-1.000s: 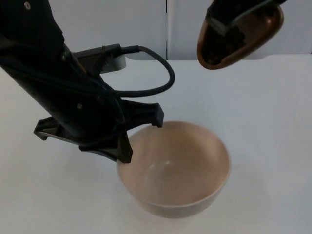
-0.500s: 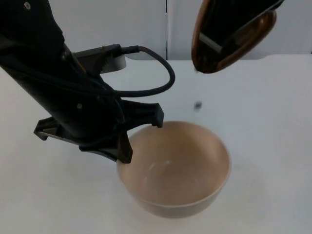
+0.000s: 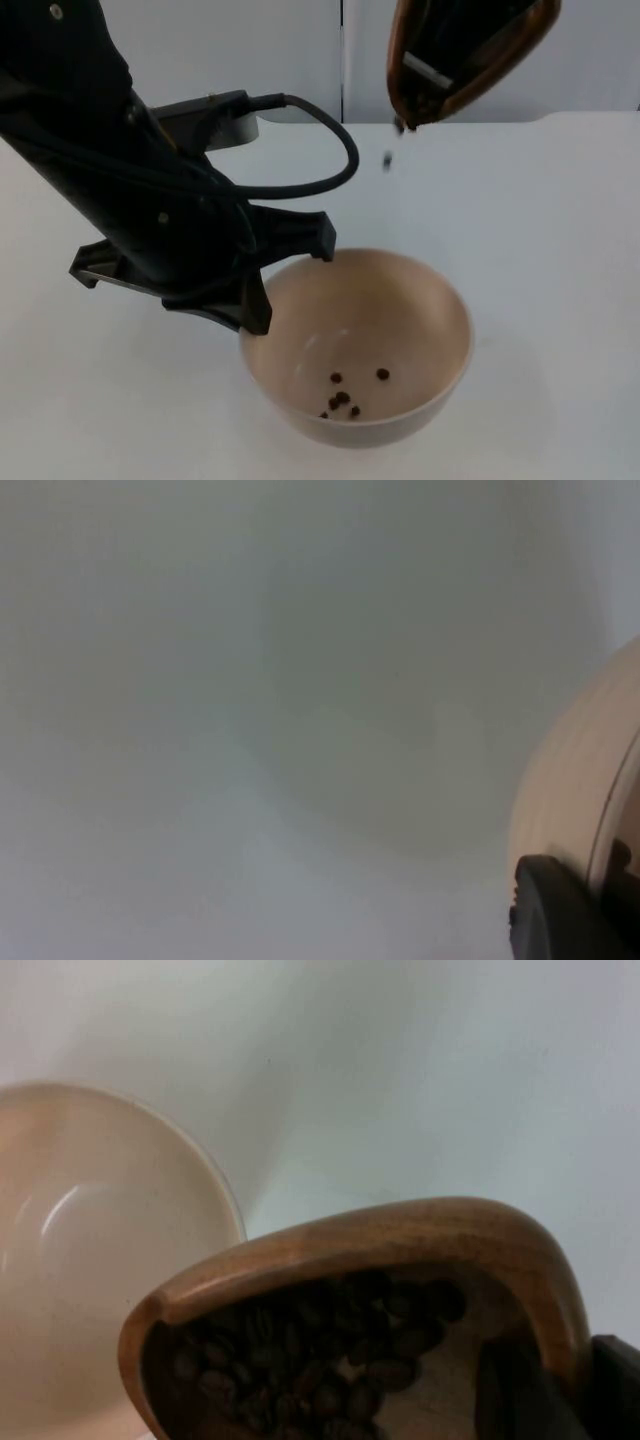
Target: Pick up the bowl with the left hand and pour the coffee beans from the cup into the bowl with the right hand.
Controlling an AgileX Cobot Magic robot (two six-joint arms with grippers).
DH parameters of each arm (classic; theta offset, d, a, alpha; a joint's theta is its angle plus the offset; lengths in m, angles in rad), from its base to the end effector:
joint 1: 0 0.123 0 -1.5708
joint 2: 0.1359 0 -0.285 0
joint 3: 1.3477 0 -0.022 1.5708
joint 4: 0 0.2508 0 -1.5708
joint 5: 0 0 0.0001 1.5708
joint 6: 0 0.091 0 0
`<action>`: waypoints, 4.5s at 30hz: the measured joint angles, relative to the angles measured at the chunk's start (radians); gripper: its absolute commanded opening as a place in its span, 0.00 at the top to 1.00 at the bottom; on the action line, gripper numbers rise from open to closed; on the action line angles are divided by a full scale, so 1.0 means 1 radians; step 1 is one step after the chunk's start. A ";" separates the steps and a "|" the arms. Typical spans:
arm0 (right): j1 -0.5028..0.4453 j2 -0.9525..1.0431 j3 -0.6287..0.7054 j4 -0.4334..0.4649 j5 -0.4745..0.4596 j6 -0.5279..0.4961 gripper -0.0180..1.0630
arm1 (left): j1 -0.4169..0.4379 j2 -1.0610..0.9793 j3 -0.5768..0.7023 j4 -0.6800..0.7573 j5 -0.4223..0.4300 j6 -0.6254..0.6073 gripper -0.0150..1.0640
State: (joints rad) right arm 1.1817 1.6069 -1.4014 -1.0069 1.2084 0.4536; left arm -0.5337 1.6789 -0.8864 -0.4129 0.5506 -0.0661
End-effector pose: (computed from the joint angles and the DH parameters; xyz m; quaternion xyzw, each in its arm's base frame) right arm 0.1906 0.2753 0.3471 -0.4169 0.7715 -0.2427 0.4148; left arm 0.2526 -0.1715 0.1702 0.0725 0.9764 -0.1727 0.1072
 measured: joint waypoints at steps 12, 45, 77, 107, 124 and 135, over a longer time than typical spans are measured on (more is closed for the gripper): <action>0.048 0.076 0.000 -0.089 0.008 -0.009 0.98 | 0.000 0.000 0.000 0.000 0.000 0.000 0.99; 0.080 0.081 0.000 -0.211 0.008 -0.113 0.98 | 0.000 0.000 0.000 0.000 0.000 0.000 0.99; 0.109 0.081 0.000 -0.249 0.011 -0.163 0.98 | 0.000 0.000 0.000 -0.002 0.000 0.002 0.99; 0.088 0.040 0.000 -0.158 0.008 -0.111 0.98 | 0.000 0.000 0.000 -0.002 0.000 0.002 0.99; -0.161 -0.130 0.000 0.285 -0.010 -0.110 0.98 | 0.000 0.000 0.000 -0.002 0.000 0.002 0.99; -0.318 -0.161 0.000 0.600 -0.054 -0.162 0.98 | 0.000 0.000 0.000 0.002 0.000 0.002 0.99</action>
State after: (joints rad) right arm 0.8634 1.4462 -1.4014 -0.4073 1.1542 0.2921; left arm -0.5337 1.6789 -0.8864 -0.4107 0.5506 -0.0643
